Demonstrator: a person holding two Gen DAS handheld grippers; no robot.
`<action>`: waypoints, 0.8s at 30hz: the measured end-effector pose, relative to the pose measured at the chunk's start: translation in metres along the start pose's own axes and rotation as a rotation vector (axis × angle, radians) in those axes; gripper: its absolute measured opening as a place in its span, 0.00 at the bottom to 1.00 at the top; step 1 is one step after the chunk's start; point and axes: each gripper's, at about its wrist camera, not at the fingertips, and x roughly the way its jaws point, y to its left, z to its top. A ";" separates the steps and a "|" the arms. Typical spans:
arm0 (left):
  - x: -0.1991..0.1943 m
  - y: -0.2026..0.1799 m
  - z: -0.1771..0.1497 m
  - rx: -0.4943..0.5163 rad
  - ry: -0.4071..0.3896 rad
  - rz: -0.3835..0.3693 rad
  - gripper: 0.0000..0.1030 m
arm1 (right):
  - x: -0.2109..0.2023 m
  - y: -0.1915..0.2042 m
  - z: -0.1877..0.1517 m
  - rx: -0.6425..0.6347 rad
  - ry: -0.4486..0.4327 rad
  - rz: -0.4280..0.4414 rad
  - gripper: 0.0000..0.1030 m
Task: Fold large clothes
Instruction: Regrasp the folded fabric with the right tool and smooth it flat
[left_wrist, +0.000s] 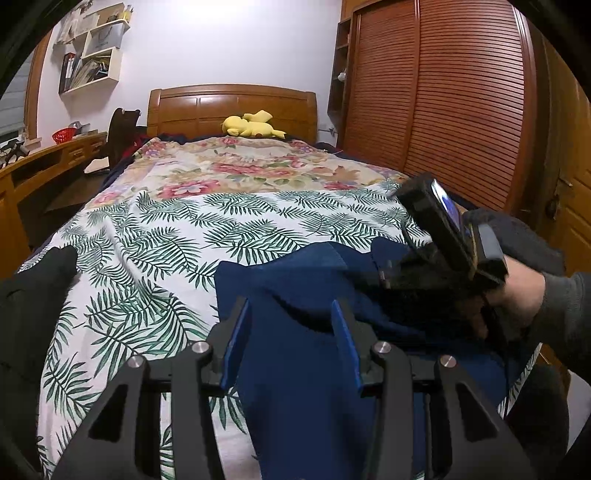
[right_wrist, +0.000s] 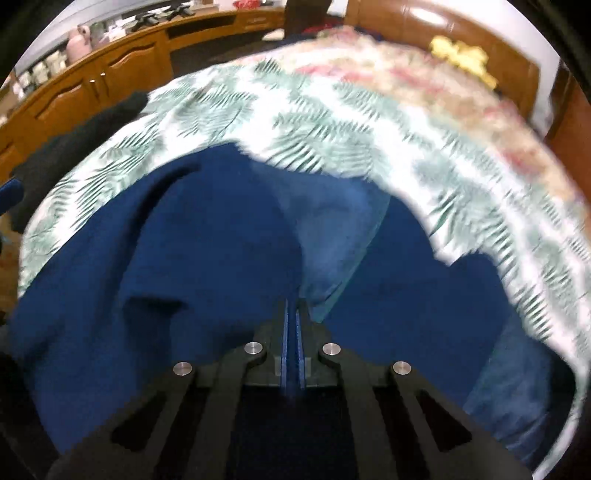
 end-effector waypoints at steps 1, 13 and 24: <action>0.001 0.000 0.000 -0.003 0.002 -0.008 0.42 | -0.003 -0.004 0.008 0.002 -0.025 -0.036 0.00; 0.003 -0.004 0.001 0.005 -0.002 -0.029 0.42 | 0.003 -0.032 0.075 0.012 -0.133 -0.181 0.04; 0.008 -0.025 0.006 0.023 -0.013 -0.094 0.42 | -0.072 -0.083 0.033 0.092 -0.178 -0.186 0.35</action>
